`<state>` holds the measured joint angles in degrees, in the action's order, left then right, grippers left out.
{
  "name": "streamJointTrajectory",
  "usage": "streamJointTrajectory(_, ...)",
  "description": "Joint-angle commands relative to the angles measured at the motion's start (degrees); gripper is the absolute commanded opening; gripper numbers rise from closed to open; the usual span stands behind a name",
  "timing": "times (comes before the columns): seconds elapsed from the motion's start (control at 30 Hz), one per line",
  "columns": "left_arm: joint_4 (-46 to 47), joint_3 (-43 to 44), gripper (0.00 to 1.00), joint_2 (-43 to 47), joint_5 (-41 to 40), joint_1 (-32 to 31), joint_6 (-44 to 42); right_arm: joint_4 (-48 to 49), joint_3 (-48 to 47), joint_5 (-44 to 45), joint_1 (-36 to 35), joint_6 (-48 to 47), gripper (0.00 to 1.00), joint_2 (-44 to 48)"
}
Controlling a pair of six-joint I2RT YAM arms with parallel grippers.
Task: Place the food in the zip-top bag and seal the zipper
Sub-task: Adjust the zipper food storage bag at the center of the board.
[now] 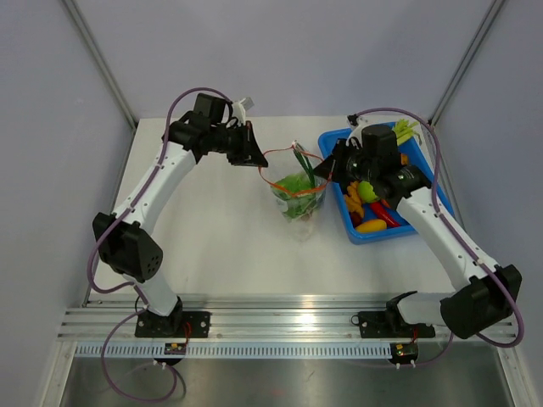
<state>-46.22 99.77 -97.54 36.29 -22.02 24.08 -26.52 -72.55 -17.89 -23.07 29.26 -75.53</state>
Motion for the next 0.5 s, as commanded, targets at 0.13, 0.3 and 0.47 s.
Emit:
streamJointTrajectory(0.13, -4.9, 6.0, 0.00, 1.3, -13.3, -0.2, -2.0, -8.4, -5.0, 9.9, -0.7, 0.2, 0.02, -7.0)
streamJointTrajectory(0.3, -10.6, 15.1, 0.00, -3.0, -16.1, -3.7, -4.4, -6.8, -11.2, 7.8, -4.5, -0.3, 0.01, -7.1)
streamJointTrajectory(0.47, -10.7, 18.4, 0.00, -0.6, -15.8, -3.9, -4.5, -5.7, -15.5, 7.0, -5.9, 0.0, 0.01, -6.5)
